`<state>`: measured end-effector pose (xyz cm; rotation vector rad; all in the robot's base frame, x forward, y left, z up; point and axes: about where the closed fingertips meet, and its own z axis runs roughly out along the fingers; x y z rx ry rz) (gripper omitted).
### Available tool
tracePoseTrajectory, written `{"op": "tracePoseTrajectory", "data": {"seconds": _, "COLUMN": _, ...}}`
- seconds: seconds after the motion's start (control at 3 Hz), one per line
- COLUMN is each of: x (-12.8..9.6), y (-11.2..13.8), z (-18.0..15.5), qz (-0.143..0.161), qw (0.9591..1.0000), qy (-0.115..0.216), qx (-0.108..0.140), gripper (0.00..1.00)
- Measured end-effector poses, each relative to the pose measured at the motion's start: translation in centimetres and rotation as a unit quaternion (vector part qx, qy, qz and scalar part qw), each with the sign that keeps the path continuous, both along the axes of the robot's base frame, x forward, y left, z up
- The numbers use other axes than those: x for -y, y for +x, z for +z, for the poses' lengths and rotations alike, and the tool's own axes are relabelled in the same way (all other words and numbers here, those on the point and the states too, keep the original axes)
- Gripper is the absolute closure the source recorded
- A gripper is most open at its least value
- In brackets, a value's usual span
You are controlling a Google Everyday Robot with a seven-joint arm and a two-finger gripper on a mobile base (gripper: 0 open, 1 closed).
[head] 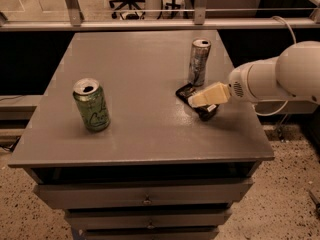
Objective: Move rxbar chocolate near redbull can
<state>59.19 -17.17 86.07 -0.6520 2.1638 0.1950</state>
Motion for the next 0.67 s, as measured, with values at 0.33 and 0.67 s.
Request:
{"op": "tracePoseTrajectory", "data": {"seconds": 0.33, "x": 3.4, "y": -0.5, "z": 2.5, "qz": 0.026, "qw": 0.9968, "qy": 0.074, "qx": 0.012, "gripper": 0.0}}
{"op": "tracePoseTrajectory", "data": {"seconds": 0.67, "x": 7.7, "y": -0.9, "z": 7.6, "qz": 0.063, "qw": 0.9919, "qy": 0.088, "qx": 0.066, "gripper": 0.0}}
